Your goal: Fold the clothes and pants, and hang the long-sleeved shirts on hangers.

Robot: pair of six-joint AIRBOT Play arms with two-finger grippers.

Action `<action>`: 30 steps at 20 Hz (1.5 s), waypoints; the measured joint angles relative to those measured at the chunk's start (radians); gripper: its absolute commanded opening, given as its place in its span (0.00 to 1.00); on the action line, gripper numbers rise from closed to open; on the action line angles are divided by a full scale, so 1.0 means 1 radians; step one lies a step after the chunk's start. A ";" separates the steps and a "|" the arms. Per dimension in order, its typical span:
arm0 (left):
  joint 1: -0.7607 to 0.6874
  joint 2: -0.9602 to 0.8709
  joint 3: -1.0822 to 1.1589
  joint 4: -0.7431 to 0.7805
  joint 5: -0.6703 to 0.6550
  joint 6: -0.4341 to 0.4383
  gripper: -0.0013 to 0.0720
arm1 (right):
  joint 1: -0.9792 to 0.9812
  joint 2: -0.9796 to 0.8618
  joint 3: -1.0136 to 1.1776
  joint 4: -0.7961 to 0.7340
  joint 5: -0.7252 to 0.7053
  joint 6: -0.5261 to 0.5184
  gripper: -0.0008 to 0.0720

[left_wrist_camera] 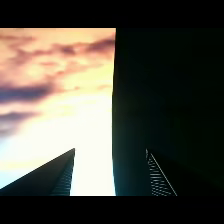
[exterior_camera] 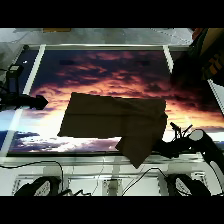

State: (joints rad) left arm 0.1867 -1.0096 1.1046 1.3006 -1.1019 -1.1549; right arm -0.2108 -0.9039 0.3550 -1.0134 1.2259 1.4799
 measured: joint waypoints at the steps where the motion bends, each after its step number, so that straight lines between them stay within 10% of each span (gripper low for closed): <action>1: 0.000 0.000 -0.001 0.000 -0.008 0.000 0.71 | 0.000 -0.006 -0.019 0.016 -0.028 0.003 0.57; 11: 0.001 -0.092 -0.021 -0.003 -0.113 0.000 0.71 | 0.000 -0.145 -0.069 0.149 -0.152 -0.250 0.26; 14: 0.002 -0.158 -0.028 -0.003 -0.169 0.000 0.71 | 0.000 -0.155 -0.066 0.142 -0.150 -0.320 0.04; 30: 0.365 -0.299 -0.462 -0.373 -0.075 0.110 0.65 | 0.000 -0.152 -0.022 0.153 -0.109 -0.373 0.04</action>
State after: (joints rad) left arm 0.5514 -1.3087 0.6430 0.9279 -1.1767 -1.0451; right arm -0.2108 -1.0557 0.3328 -0.8600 1.1168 1.1065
